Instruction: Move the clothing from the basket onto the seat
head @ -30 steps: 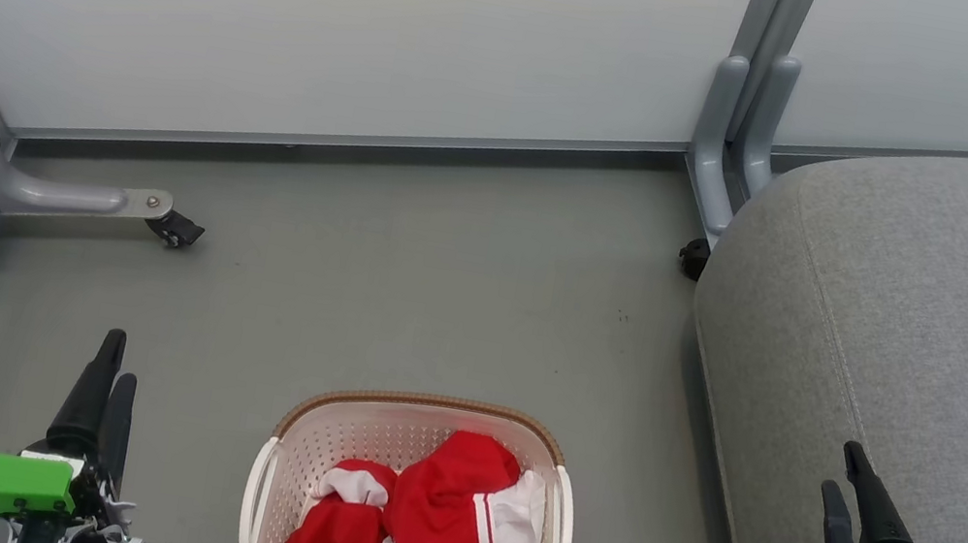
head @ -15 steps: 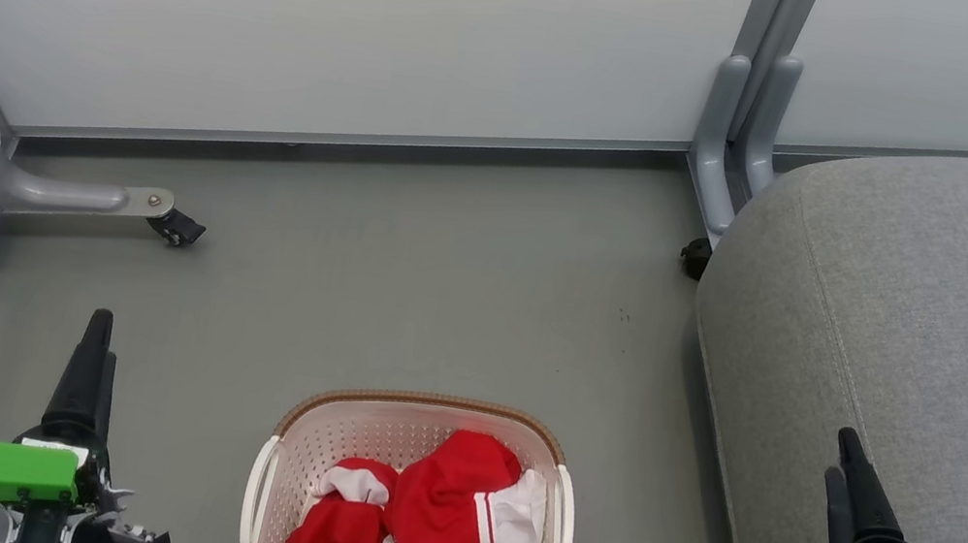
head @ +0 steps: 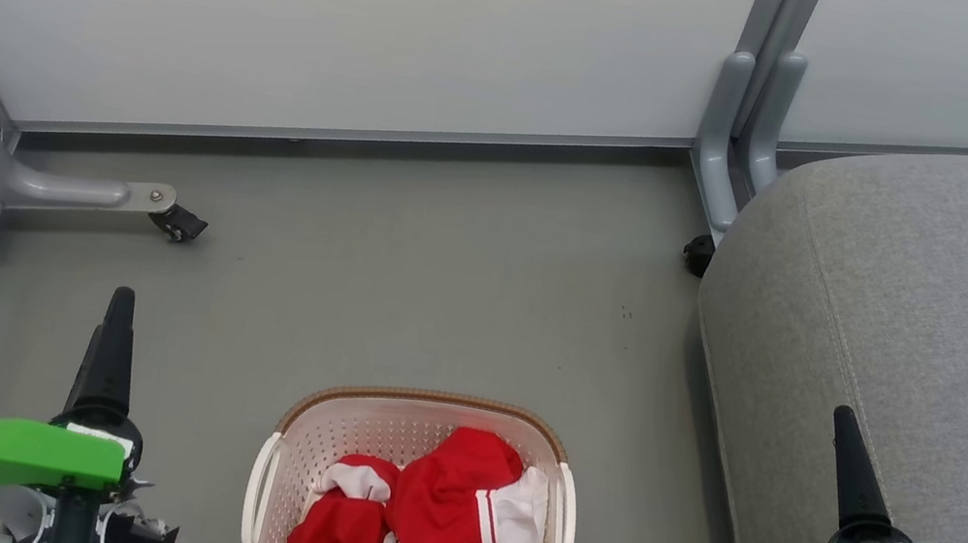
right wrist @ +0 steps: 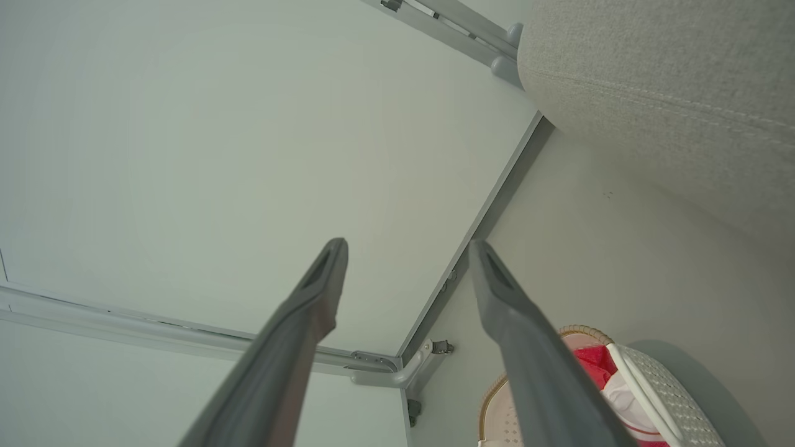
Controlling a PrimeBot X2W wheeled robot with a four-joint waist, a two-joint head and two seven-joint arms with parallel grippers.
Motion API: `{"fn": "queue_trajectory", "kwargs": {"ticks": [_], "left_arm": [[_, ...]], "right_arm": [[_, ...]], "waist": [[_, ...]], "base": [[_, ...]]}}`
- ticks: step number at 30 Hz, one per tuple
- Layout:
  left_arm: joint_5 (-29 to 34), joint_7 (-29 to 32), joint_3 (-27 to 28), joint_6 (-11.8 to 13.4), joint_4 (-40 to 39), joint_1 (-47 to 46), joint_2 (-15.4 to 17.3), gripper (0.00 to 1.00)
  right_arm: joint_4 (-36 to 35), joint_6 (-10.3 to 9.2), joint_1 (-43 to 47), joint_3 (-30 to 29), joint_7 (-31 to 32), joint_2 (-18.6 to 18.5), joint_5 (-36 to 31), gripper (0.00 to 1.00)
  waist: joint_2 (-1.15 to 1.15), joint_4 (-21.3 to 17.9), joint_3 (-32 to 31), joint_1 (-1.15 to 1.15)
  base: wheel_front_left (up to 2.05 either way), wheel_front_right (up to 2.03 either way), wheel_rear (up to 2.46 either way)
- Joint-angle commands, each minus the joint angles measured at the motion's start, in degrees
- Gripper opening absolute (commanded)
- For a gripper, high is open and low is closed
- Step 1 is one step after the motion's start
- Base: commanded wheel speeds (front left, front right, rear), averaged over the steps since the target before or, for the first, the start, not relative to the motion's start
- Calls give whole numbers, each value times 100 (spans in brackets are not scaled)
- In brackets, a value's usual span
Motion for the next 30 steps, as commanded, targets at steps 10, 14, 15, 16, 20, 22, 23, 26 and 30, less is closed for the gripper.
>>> {"fn": "queue_trajectory", "kwargs": {"ticks": [10, 14, 15, 16, 20, 22, 23, 26, 30], "left_arm": [[1395, -248, -329, 229, -273, -88, 45, 100], [1914, -323, -454, 306, -282, -96, 48, 100], [2068, -347, -490, 321, -280, -101, 49, 100], [2173, -360, -516, 336, -277, -104, 49, 100], [2634, -432, -622, 403, -275, -110, 52, 100], [2847, -469, -665, 440, -272, -104, 53, 100], [2952, -486, -685, 460, -264, -99, 53, 100], [3200, -534, -740, 500, -247, -95, 55, 100], [3511, -598, -812, 545, -224, -90, 57, 100]], "right_arm": [[-290, 2, -66, 161, -259, -52, -1047, 100], [-354, 2, -73, 216, -335, -55, -1518, 100], [-368, 2, -75, 230, -360, -55, -1666, 100], [-378, 2, -76, 242, -375, -55, -1780, 100], [-404, 2, -68, 264, -444, -58, -2167, 100], [-395, 2, -59, 280, -481, -59, -2365, 100], [-385, 2, -56, 295, -501, -60, -2484, 100], [-340, 2, -47, 329, -550, -62, -2736, 100], [-307, 2, -41, 372, -616, -64, -3026, 100]], "waist": [[0, 17, 18, 0], [0, 26, 28, 0], [0, 29, 31, 0], [0, 31, 32, 0], [0, 40, 34, 0], [0, 45, 32, 0], [0, 48, 31, 0], [0, 54, 28, 0], [0, 61, 23, 0]], "base": [[0, 0, 0], [0, 0, 0], [0, 0, 0], [0, 0, 0], [0, 0, 0], [0, 0, 0], [0, 0, 0], [0, 0, 0], [0, 0, 0]]}}
